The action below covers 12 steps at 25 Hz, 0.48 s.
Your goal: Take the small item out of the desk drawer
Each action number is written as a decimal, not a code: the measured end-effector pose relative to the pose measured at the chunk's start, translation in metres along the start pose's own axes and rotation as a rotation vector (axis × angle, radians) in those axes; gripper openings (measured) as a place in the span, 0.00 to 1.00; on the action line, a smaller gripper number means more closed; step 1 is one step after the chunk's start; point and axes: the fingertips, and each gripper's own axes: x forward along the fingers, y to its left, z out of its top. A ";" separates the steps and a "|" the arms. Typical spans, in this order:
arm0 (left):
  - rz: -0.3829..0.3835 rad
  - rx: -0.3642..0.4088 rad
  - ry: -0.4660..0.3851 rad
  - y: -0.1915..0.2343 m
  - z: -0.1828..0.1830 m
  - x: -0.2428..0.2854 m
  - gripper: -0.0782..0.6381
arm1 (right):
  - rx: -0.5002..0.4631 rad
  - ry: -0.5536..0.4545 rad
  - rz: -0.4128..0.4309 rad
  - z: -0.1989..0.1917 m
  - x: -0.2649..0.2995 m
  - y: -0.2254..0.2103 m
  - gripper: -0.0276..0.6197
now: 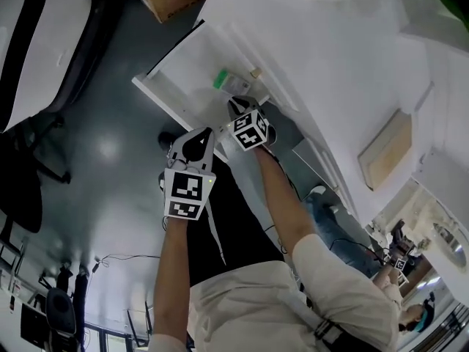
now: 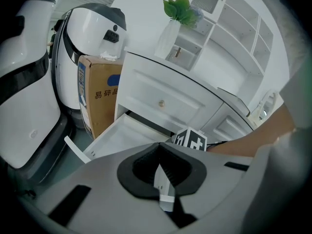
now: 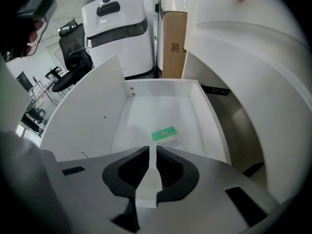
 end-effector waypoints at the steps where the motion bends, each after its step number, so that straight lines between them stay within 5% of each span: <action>1: -0.002 -0.008 -0.007 0.000 0.001 0.004 0.13 | -0.008 0.002 0.002 -0.002 0.004 -0.002 0.16; 6: -0.006 -0.041 -0.021 0.007 -0.003 0.025 0.13 | -0.050 0.014 -0.002 -0.009 0.029 -0.011 0.39; 12: -0.010 -0.059 -0.018 0.015 -0.015 0.041 0.13 | -0.133 0.036 -0.037 -0.017 0.053 -0.024 0.49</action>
